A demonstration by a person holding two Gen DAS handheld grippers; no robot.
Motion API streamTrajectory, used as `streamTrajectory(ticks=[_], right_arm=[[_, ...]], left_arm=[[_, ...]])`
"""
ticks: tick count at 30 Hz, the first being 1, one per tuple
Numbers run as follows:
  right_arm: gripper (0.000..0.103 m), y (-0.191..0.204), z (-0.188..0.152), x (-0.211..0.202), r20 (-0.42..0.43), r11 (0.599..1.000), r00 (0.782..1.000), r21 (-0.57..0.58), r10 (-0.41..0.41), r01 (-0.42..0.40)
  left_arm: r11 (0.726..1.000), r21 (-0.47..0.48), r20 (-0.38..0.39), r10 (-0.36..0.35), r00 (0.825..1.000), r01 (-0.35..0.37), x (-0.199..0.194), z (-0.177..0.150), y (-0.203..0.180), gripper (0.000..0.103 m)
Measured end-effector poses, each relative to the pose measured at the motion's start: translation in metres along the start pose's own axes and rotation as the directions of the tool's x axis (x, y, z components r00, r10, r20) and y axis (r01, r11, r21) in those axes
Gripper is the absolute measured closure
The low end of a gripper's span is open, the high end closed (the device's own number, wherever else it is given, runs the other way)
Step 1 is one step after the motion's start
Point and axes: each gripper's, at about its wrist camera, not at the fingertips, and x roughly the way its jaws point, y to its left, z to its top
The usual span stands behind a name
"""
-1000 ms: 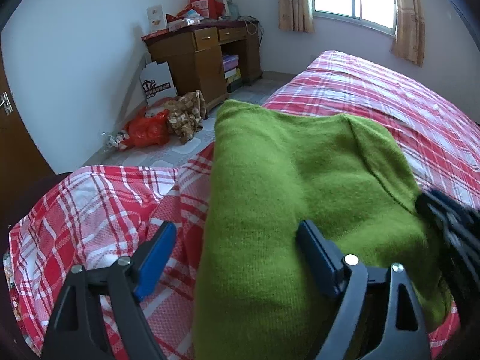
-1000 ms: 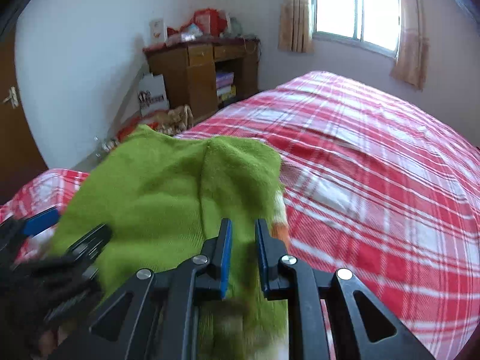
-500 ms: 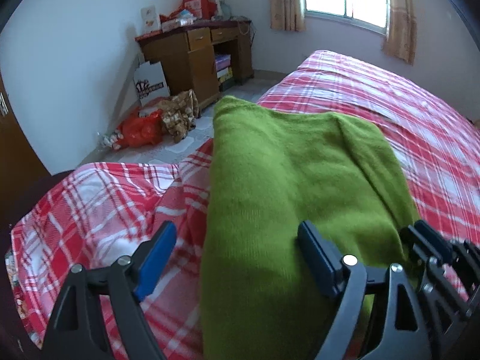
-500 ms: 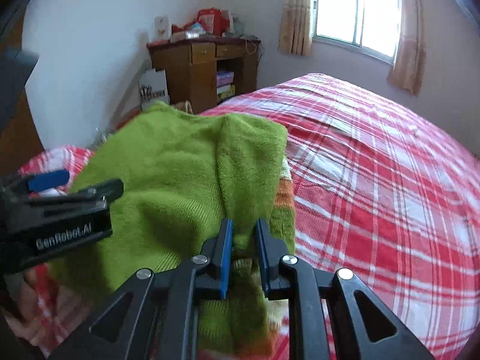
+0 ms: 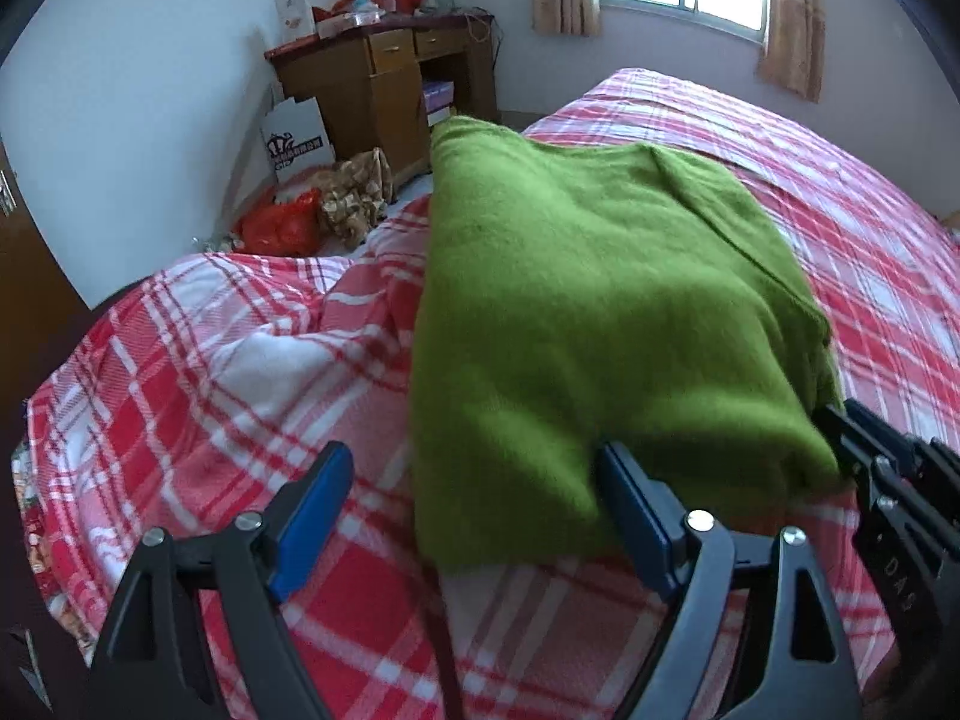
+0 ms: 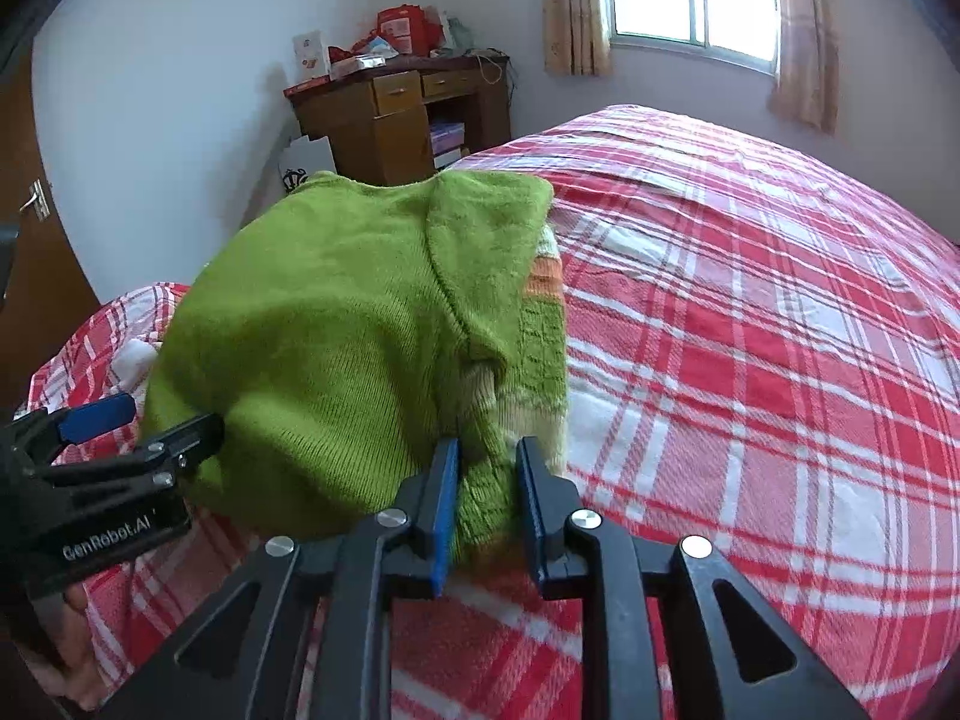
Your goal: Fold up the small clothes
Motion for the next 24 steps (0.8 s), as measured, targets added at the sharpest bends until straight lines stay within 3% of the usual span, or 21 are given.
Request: streamTrajectory(ticks=[5,7,9,20,24], right_arm=[[0.069,0.0,-0.017,-0.037,0.043,0.999,0.999,0.025,-0.027,0.026],[0.051,-0.001,-0.024,-0.051,0.053,0.999,0.998,0.035,-0.032,0.03],[0.042,-0.002,-0.03,-0.068,0.07,0.998,0.996,0.044,-0.047,0.044],[0.041,0.001,-0.059,-0.136,0.08,0.991,0.988,0.005,-0.134,0.134],[0.041,0.005,-0.059,-0.168,0.134,0.989,0.98,0.001,-0.144,0.145]], left_arm=[[1.0,-0.002,0.024,-0.013,1.0,0.013,-0.025,-0.014,0.0,0.017],[1.0,0.012,0.049,-0.006,0.999,0.006,-0.038,-0.018,-0.001,0.017],[1.0,0.026,0.077,0.0,0.997,-0.002,-0.051,-0.023,0.0,0.017],[0.998,0.038,0.115,-0.06,0.992,0.056,-0.108,-0.053,0.002,0.005],[0.997,0.045,0.185,-0.07,0.98,0.063,-0.136,-0.054,0.004,0.003]])
